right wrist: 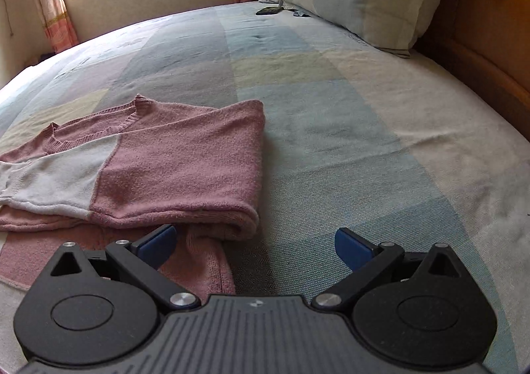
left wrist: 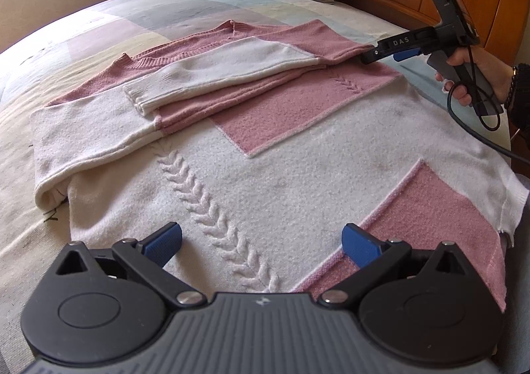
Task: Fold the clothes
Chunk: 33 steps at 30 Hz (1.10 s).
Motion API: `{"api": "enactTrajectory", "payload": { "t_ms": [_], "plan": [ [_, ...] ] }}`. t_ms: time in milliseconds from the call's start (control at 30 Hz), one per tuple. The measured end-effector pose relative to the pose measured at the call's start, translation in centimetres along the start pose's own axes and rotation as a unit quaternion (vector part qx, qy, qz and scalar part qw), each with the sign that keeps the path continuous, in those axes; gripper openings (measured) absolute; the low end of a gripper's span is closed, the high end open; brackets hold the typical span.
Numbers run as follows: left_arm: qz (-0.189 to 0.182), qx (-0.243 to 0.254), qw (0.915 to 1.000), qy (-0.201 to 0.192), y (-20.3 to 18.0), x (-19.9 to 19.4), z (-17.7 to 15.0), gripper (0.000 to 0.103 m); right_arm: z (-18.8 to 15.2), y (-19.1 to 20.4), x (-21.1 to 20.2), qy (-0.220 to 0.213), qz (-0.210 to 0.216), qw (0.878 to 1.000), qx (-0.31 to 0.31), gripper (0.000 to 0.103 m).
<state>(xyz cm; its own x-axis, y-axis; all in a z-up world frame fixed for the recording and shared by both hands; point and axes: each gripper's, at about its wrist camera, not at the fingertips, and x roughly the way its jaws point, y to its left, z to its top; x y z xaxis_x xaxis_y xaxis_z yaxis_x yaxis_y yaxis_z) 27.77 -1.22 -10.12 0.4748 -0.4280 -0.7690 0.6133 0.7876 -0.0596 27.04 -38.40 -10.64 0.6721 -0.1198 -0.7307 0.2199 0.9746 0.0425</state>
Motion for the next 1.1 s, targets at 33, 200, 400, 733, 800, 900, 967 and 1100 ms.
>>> {"api": "enactTrajectory", "payload": {
  "t_ms": [33, 200, 400, 733, 800, 900, 967, 1100],
  "plan": [
    [0.0, 0.0, 1.0, 0.0, 0.0, 0.1, 0.0, 0.102, 0.0, 0.0, 0.4, 0.002, -0.002, 1.0, -0.001, 0.103],
    [-0.002, -0.002, 1.0, -0.001, 0.2, 0.1, 0.1, 0.102, 0.1, 0.4, 2.0, -0.014, -0.04, 0.998, -0.041, 0.103],
    [0.0, -0.001, 1.0, 0.0, 0.2, -0.1, 0.0, 0.102, 0.9, 1.0, 2.3, -0.017, -0.09, 0.992, -0.085, 0.103],
    [0.002, -0.002, 1.0, -0.004, 0.2, -0.6, -0.1, 0.102, -1.6, 0.9, -1.0, -0.015, -0.077, 0.994, -0.07, 0.103],
    [0.003, -0.002, 1.0, -0.004, 0.3, -0.5, -0.1, 0.102, -1.8, 1.6, -1.8, -0.033, -0.084, 0.993, -0.079, 0.103],
    [0.006, -0.002, 1.0, -0.002, 0.3, -0.4, -0.1, 0.102, -2.3, 2.4, -1.2, -0.026, -0.094, 0.988, -0.123, 0.103],
    [0.007, -0.004, 1.0, -0.002, 0.3, -0.4, -0.1, 0.102, -2.2, 2.1, -0.5, -0.024, -0.102, 0.987, -0.121, 0.103],
    [0.009, -0.006, 0.9999, -0.005, 0.4, -0.5, 0.0, 0.102, -1.5, 1.5, -0.8, -0.026, -0.108, 0.991, -0.072, 0.103]
  ]
}}
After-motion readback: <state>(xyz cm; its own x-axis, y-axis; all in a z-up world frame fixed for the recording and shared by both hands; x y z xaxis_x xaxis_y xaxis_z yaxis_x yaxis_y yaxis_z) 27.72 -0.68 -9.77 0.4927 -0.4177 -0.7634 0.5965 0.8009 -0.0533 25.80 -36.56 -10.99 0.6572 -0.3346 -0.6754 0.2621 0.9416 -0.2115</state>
